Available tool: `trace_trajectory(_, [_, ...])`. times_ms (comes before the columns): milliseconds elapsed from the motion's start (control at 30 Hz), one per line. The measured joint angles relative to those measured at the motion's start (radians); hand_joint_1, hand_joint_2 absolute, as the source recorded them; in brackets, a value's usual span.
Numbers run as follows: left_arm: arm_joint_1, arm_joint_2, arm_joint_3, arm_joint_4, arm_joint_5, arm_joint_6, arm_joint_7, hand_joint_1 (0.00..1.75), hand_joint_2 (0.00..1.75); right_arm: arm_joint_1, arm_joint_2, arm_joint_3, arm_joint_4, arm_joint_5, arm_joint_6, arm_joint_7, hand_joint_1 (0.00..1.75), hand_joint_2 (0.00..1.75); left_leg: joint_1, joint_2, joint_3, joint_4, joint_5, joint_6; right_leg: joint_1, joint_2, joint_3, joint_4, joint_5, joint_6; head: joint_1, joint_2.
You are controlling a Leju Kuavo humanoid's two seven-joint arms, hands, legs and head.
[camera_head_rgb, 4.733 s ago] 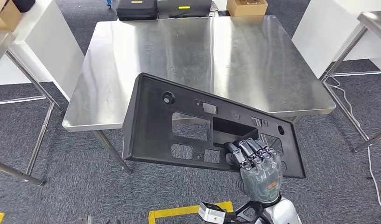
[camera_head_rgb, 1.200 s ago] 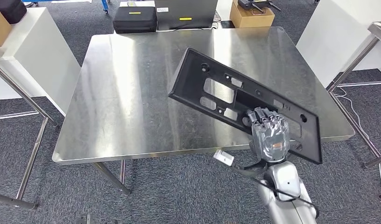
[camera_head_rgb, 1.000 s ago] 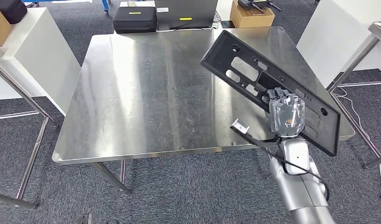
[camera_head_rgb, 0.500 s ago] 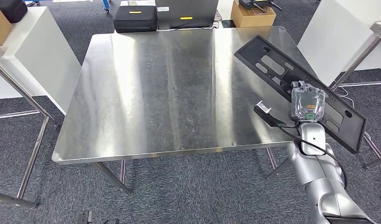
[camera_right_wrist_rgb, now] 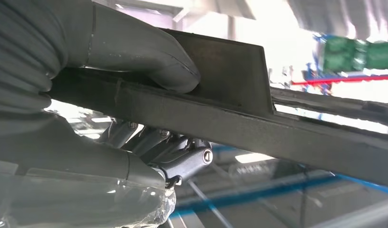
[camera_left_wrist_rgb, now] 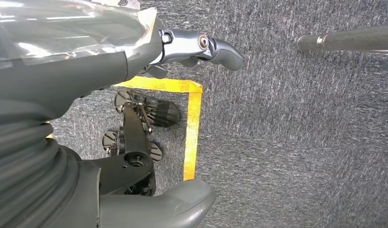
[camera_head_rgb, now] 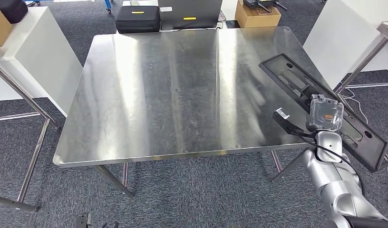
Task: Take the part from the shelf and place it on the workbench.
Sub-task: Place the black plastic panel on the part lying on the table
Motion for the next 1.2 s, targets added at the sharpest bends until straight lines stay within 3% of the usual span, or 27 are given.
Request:
trace_trajectory(200, [-0.001, 0.009, 0.0, 0.0, 0.006, 0.0, 0.002, 0.0, 1.75, -0.018, -0.004, -0.024, 0.088, 0.005, 0.0, -0.018, 1.75, 1.75, 0.0, 0.0, -0.001, 0.0, 0.0, 0.0, 0.0, 0.0, 0.0, 0.0, 0.0, 0.0, 0.0, 0.0])
trace_trajectory(400, [-0.002, 0.015, 0.0, 0.0, 0.001, -0.001, 0.002, 0.0, 1.75, -0.062, 0.017, 0.032, 0.149, 0.008, 0.0, -0.031, 1.75, 1.75, 0.0, 0.0, -0.001, 0.0, 0.0, 0.0, 0.0, 0.0, 0.0, 0.0, 0.0, 0.0, 0.0, 0.0])
trace_trajectory(700, [-0.013, 0.013, 0.0, 0.0, -0.016, -0.001, 0.015, 0.0, 1.75, -0.114, 0.093, 0.185, 0.181, 0.009, 0.002, -0.033, 1.75, 1.75, 0.001, 0.0, -0.001, 0.0, 0.0, 0.0, 0.001, -0.001, 0.0, 0.0, 0.0, 0.0, 0.0, 0.0])
trace_trajectory(1000, [-0.014, 0.013, 0.0, 0.0, -0.017, -0.001, 0.015, 0.0, 1.75, -0.134, 0.123, 0.242, 0.196, 0.008, 0.002, -0.048, 1.75, 1.75, 0.0, 0.0, -0.001, 0.0, 0.0, 0.0, 0.001, -0.001, 0.0, 0.0, 0.0, 0.0, 0.0, 0.0])
trace_trajectory(1200, [-0.021, 0.006, 0.0, 0.0, -0.019, 0.0, 0.015, 0.0, 1.75, -0.152, 0.212, 0.358, 0.199, 0.008, 0.002, -0.073, 1.75, 1.75, 0.0, 0.004, -0.001, 0.0, 0.0, 0.0, 0.001, 0.003, -0.001, 0.001, 0.0, 0.0, 0.0, 0.0])
